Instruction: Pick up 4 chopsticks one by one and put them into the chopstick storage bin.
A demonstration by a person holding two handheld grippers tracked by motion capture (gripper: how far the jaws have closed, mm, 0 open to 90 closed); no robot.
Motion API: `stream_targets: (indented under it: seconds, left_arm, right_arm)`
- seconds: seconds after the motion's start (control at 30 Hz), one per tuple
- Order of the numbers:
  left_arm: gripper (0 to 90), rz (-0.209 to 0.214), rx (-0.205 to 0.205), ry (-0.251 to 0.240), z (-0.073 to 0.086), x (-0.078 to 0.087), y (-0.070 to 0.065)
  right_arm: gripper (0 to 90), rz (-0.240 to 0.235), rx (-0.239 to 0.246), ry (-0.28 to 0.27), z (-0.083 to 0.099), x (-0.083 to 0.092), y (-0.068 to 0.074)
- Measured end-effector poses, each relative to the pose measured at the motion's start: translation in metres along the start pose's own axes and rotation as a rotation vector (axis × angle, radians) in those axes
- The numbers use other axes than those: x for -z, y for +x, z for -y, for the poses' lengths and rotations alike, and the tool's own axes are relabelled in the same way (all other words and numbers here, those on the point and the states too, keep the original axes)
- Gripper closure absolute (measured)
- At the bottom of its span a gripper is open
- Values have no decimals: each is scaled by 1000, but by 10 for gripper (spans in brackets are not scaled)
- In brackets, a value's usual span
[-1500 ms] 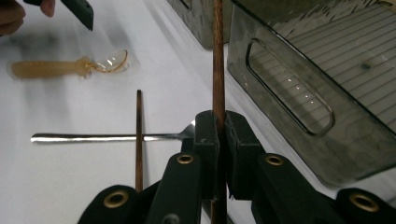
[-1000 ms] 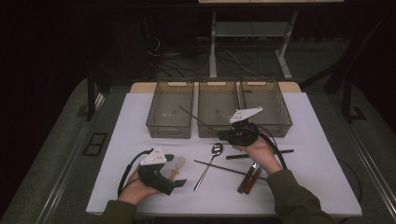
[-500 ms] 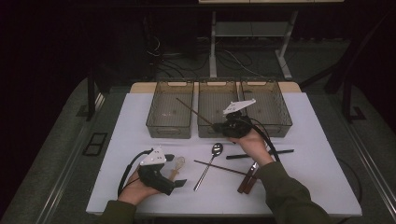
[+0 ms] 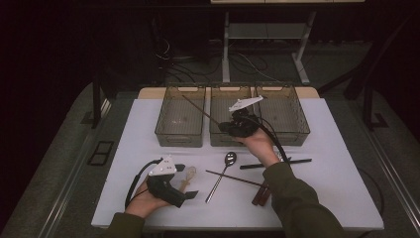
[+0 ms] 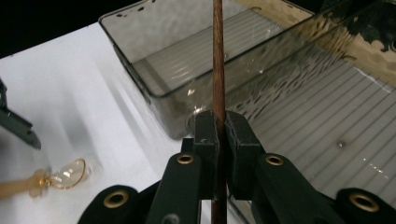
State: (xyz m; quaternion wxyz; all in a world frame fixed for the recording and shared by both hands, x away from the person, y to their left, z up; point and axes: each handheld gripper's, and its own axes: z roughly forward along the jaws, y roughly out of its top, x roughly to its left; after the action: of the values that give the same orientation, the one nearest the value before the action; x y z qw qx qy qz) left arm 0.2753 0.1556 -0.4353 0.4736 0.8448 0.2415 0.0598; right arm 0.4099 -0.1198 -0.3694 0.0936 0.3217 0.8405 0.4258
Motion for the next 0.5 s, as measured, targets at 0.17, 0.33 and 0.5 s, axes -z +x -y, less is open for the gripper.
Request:
stream_targets:
  seconds: [0.17, 0.33, 0.5]
  left_arm:
    - [0, 6, -8, -2, 0, -1, 0]
    - [0, 9, -7, -5, 0, -1, -1]
    - [0, 17, -12, -3, 0, -1, 0]
  right_arm:
    - [841, 7, 12, -10, -10, -6, 0]
    - [840, 10, -5, -21, -22, -13, 1]
    - [841, 19, 6, -35, -33, -20, 4]
